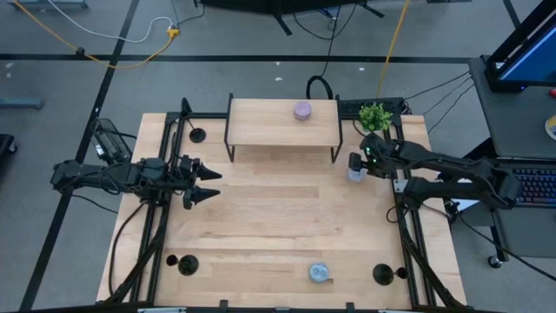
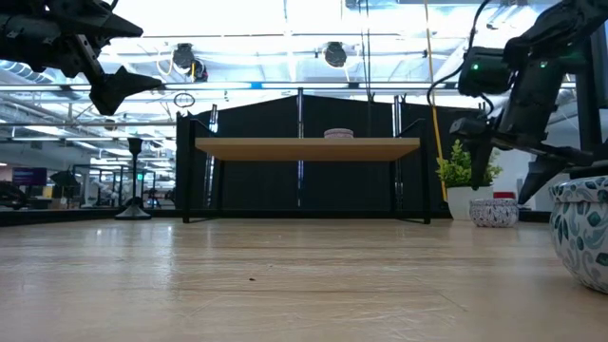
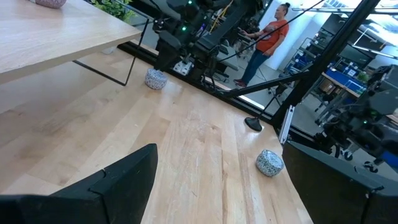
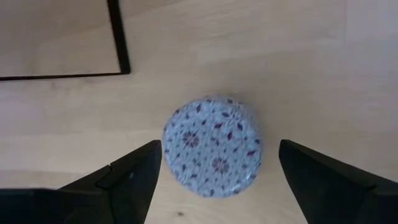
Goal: Pick & Place candle stick holders
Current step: Put the white patterned scented candle on the shelf
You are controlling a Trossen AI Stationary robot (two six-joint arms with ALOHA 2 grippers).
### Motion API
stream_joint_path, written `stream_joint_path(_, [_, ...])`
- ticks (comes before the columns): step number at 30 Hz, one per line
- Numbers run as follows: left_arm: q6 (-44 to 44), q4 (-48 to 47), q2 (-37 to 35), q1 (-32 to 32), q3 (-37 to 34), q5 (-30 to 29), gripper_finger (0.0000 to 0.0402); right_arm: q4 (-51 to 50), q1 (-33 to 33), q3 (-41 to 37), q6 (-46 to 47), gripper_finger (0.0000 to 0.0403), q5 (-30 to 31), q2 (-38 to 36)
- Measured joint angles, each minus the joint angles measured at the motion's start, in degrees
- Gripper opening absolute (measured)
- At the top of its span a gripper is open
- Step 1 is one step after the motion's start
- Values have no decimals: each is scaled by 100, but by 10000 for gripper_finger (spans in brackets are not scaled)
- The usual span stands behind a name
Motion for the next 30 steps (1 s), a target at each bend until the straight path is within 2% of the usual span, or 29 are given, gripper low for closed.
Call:
stream_joint_path(11, [1,0,0,1,0,0,351,739,-23,13,-313,315,-188,867])
stream_joint_path(24, [2,2,0,0,0,-2,351,616,-1,26,-357,316,-153,1290])
stream_joint_path(30, [2,2,0,0,0,-4,351,433,3,9,-332,315,90,1391])
